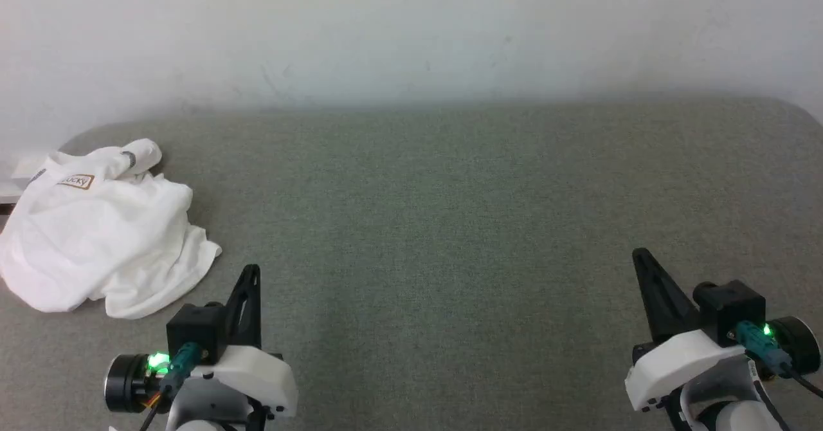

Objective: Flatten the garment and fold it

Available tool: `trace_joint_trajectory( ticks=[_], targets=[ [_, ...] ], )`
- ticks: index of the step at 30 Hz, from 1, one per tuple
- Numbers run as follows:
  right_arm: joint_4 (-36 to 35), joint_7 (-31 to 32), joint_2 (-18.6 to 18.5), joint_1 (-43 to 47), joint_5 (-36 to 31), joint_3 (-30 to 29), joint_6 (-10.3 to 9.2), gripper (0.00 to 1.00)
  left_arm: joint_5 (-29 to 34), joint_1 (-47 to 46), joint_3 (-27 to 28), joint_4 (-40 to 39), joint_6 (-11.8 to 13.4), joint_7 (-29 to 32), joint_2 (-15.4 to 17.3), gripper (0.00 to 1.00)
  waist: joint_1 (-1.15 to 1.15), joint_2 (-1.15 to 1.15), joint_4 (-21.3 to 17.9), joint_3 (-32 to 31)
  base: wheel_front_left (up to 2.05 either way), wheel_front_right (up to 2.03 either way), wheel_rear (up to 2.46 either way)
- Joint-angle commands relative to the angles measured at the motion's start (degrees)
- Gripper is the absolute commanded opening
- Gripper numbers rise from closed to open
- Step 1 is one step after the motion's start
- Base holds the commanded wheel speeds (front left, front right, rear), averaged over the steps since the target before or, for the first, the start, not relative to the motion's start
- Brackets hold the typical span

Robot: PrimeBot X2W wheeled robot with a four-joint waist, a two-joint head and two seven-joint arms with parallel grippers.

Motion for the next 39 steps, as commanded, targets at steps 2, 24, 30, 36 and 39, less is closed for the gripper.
trace_joint_trajectory(
  ticks=[2,24,30,36,39],
  targets=[
    [-0.2,0.0,0.0,-0.5,-0.3,0.0,-0.06,0.00,0.4,-0.7,0.2,0.1,0.4,0.0,-0.1,0.00,0.00,-0.01,0.0,0.0,0.00,0.00,0.00],
    [-0.2,0.0,0.0,-0.5,-0.3,0.0,-0.06,0.00,0.4,-0.7,0.2,0.1,0.4,0.0,-0.1,0.00,0.00,-0.01,0.0,0.0,0.00,0.00,0.00],
    [0.0,0.0,0.0,0.0,0.0,0.0,0.00,1.00,0.0,0.0,0.0,0.0,0.0,0.0,0.0,1.00,0.00,-0.01,0.0,0.0,0.00,0.00,0.00],
    [0.2,-0.4,0.0,0.1,0.4,-0.5,0.00,1.00,-0.3,0.2,0.1,-0.2,-0.2,-0.5,0.0,1.00,0.00,-0.01,0.0,0.0,0.00,0.00,0.00],
    [0.3,-0.8,0.0,0.2,0.7,-0.9,0.00,1.00,-0.4,0.4,0.3,-0.3,-0.3,-0.8,0.0,1.00,0.00,-0.01,0.0,0.0,0.00,0.00,0.00]
  ],
)
